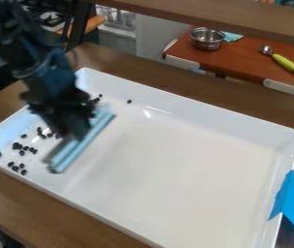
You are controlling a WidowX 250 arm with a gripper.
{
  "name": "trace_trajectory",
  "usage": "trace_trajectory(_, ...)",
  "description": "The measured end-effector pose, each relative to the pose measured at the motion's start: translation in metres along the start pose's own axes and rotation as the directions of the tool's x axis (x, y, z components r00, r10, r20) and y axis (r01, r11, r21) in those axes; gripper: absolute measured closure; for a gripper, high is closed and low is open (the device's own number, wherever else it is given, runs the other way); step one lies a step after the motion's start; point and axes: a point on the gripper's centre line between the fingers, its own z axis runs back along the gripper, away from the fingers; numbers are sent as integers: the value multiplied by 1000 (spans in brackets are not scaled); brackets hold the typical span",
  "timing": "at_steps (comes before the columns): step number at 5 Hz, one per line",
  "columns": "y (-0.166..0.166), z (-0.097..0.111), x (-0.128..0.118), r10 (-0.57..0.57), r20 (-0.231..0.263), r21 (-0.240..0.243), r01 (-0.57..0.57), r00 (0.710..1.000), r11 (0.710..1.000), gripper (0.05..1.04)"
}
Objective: Sweep into pile
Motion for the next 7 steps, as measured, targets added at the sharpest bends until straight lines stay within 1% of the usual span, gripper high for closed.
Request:
trace_trajectory(1, -45, -11, 6, 7, 37, -20, -7, 999, 1000, 749)
trace_trajectory(2, -92, -35, 2, 22, 16, 8, -22, 1000, 1000, 749)
trace_trajectory(3, -116, -56, 8, 41, 24, 81, -43, 999, 996, 749)
trace_trajectory(4, -132, -74, 6, 54, -11, 123, -52, 999, 991, 749)
trace_trajectory(5, -138, -86, 7, 26, -3, 145, -25, 1000, 989, 706)
trace_trajectory(6, -139, -92, 9, 20, -4, 156, -19, 1000, 988, 553)
trace_trajectory(7, -138, -87, 12, 11, -39, 147, -5, 999, 989, 254)
